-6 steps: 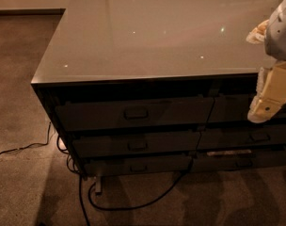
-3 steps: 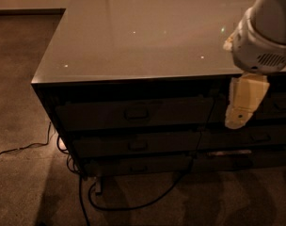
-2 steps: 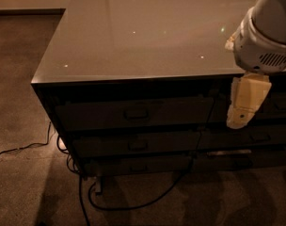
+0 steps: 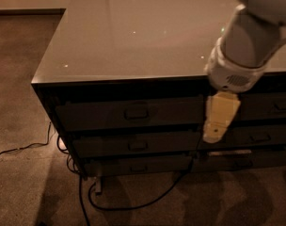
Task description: Open top drawer
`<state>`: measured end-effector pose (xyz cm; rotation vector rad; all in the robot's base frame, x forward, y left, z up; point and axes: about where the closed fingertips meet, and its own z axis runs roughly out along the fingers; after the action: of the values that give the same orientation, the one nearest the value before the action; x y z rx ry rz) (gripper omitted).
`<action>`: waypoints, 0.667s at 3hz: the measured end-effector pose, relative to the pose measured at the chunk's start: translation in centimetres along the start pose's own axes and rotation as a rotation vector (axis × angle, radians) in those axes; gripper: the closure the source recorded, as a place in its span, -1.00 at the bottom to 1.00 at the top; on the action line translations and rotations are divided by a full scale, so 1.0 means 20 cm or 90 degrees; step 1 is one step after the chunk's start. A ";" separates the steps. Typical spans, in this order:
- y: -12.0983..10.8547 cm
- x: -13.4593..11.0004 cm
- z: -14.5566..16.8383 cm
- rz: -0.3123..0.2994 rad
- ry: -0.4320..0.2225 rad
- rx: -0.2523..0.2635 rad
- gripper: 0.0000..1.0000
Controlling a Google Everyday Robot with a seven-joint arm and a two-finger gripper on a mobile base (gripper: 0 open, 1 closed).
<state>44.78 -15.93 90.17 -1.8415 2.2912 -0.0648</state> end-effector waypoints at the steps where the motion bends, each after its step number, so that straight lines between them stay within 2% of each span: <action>1: 0.05 -0.14 0.18 -0.005 -0.037 -0.052 -1.00; 2: 0.11 -0.27 0.35 0.017 -0.086 -0.072 -1.00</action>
Offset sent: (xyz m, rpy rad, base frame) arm 0.0140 0.1041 -0.1032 0.2897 0.0660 -0.0240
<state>45.08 -9.60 83.66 -1.8075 2.2680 0.1915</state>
